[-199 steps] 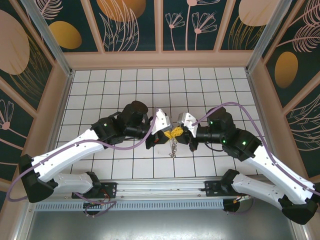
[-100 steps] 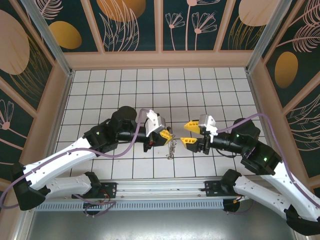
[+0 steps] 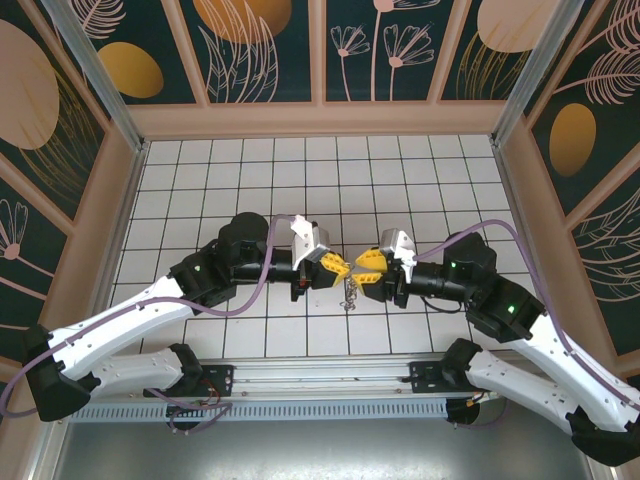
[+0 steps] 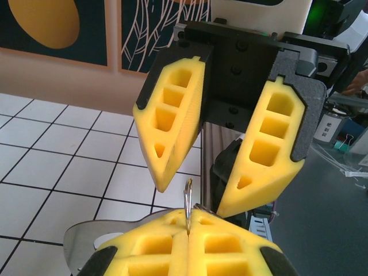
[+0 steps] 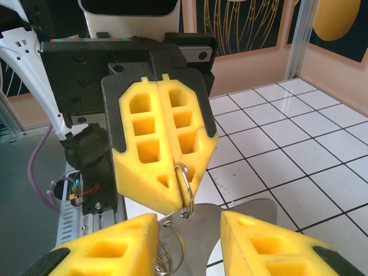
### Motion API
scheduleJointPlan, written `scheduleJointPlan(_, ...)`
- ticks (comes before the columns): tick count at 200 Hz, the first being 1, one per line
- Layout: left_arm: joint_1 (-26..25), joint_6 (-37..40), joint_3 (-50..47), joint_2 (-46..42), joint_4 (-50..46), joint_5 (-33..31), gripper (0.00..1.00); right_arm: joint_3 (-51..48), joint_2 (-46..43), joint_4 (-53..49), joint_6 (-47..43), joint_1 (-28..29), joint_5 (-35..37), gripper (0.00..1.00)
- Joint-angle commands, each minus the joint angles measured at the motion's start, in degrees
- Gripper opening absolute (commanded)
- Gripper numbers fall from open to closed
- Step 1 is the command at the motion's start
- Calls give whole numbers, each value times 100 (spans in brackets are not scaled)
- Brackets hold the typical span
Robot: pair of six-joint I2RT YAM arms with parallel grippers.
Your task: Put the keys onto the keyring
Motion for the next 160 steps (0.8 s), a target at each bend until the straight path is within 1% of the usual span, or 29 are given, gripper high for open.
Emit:
scheduleJointPlan(1, -26, -102, -29, -100, 314, 170, 0, -58, -27, 312, 30, 41, 108, 32)
scheduleJointPlan(65, -22, -67, -29, -51, 221, 184, 0, -106, 58, 513, 47, 43, -15, 23)
scheduleJointPlan(107, -21, -35, -25, -41, 189, 208, 0, -115, 121, 581, 82, 39, 11, 22)
scheduleJointPlan(115, -21, -19, -20, -41, 182, 221, 0, -107, 146, 574, 76, 42, -13, 19)
scheduleJointPlan(144, -21, -10, -33, -65, 153, 187, 0, -51, 227, 502, 42, 40, -119, 1)
scheduleJointPlan(148, -25, -10, -31, -65, 155, 190, 0, -45, 230, 494, 36, 38, -123, 0)
scheduleJointPlan(160, -24, -10, -26, -63, 133, 151, 0, -37, 221, 474, 13, 38, -129, 0)
